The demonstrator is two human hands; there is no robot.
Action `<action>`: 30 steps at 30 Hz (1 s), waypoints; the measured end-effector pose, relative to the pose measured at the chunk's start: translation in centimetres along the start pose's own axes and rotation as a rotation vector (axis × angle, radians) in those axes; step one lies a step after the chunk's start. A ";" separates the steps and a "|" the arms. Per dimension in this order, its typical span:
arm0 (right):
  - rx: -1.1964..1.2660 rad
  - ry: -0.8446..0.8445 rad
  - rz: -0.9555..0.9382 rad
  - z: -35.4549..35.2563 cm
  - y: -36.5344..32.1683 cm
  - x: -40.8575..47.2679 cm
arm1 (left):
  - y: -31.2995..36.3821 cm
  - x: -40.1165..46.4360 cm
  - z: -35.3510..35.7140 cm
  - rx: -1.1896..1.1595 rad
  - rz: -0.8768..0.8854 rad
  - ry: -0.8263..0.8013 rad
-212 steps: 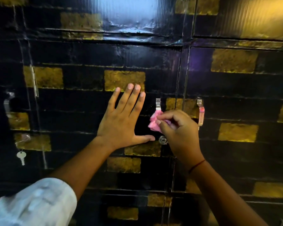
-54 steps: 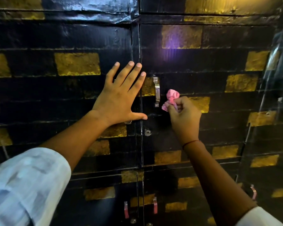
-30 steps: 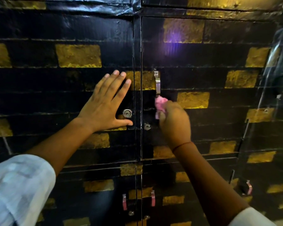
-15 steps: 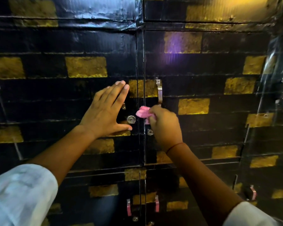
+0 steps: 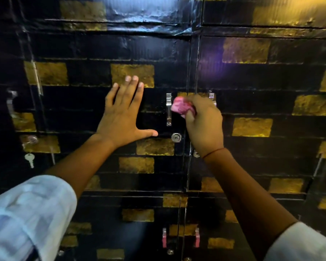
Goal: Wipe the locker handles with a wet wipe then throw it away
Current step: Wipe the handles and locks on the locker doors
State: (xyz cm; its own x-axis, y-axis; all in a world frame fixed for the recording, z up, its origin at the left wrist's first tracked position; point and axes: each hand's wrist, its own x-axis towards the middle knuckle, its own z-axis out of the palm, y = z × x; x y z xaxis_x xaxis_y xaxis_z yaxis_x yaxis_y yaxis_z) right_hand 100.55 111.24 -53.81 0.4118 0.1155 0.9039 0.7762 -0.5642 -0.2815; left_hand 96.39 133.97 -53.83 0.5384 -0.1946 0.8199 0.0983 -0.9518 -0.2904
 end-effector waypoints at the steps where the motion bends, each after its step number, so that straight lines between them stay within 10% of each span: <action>1: 0.051 0.021 -0.011 0.7 -0.5 0.3 | 0.0 0.0 0.0 -0.004 0.001 -0.005; 10: 0.191 -0.040 0.024 2.4 0.6 -4.8 | 2.1 -1.3 -0.3 -0.051 -0.053 -0.089; 16: 0.358 -0.165 0.089 2.7 0.8 -11.2 | 7.2 -9.4 1.0 -0.780 -0.160 -0.127; 21: 0.607 -0.429 0.420 3.7 2.5 -17.3 | 9.8 -15.0 2.9 -1.174 -0.443 -0.354; 30: 0.878 -0.301 0.780 6.5 4.4 -30.7 | 14.4 -25.5 8.1 -1.237 -0.488 -0.480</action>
State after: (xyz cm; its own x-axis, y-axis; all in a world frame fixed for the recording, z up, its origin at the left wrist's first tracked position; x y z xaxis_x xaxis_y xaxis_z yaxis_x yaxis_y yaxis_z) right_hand 94.42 110.52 -84.93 0.9170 0.2435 0.3159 0.2814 0.1663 -0.9451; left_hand 90.86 127.10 -82.92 0.9171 0.0695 0.3925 -0.2970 -0.5375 0.7892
